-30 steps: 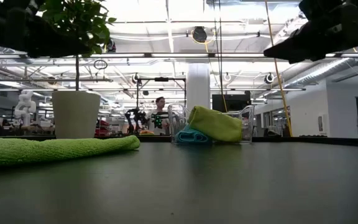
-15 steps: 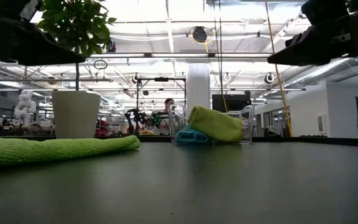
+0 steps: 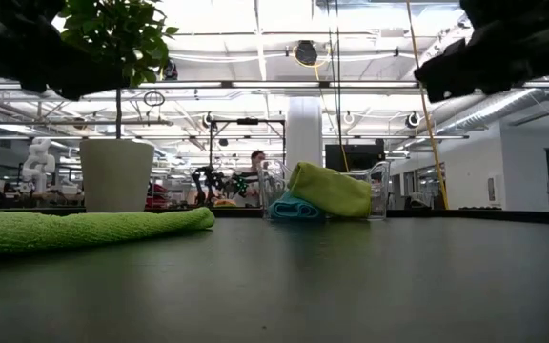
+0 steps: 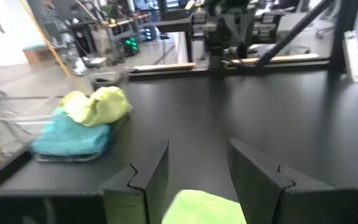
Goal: Fold microfiber towels
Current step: Fold the green microfiber cloth
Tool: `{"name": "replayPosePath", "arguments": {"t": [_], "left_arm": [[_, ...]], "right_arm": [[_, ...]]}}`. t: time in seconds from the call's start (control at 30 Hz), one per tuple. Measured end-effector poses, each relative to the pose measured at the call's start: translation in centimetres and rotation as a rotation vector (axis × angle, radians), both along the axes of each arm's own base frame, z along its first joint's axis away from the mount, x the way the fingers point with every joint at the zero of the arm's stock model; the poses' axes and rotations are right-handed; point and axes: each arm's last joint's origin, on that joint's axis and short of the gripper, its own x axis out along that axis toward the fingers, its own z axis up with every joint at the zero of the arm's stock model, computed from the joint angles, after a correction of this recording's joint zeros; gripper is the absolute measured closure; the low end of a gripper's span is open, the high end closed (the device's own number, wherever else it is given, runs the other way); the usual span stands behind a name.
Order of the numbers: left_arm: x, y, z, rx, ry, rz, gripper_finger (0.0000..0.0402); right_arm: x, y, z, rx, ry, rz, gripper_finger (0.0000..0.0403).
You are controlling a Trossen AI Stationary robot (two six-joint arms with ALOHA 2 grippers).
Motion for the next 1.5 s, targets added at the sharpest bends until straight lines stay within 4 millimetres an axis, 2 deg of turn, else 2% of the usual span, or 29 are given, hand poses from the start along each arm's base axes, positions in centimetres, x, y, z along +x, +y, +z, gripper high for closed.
{"name": "replayPosePath", "arguments": {"t": [0.17, 0.4, 0.57, 0.83, 1.2, 1.33, 1.5], "left_arm": [[0.0, -0.2, -0.3, -0.063, 0.018, -0.049, 0.0238], [0.0, -0.1, -0.1, -0.086, 0.003, -0.039, 0.0238], [0.0, -0.1, 0.0, -0.091, -0.014, -0.029, 0.0238], [0.0, -0.1, 0.0, -0.056, -0.003, -0.030, 0.0238], [0.0, -0.1, -0.2, 0.013, 0.026, -0.037, 0.0238], [0.0, -0.1, -0.3, 0.020, 0.037, -0.037, 0.0238], [-0.1, 0.0, -0.6, 0.046, 0.062, -0.038, 0.0238]], "right_arm": [[2.3, -0.3, -1.7, 0.083, -0.017, -0.024, 0.0371], [6.2, -2.4, -3.4, 0.341, 0.109, 0.141, 0.0318], [9.5, -3.8, -3.9, 0.457, 0.194, 0.242, 0.0298], [12.8, -5.9, -5.0, 0.476, 0.308, 0.219, 0.0293], [16.8, -9.8, -5.6, 0.499, 0.365, 0.166, 0.0293], [18.4, -10.8, -6.5, 0.566, 0.425, 0.262, 0.0293], [20.3, -11.7, -6.4, 0.537, 0.396, 0.247, 0.0293]]}}
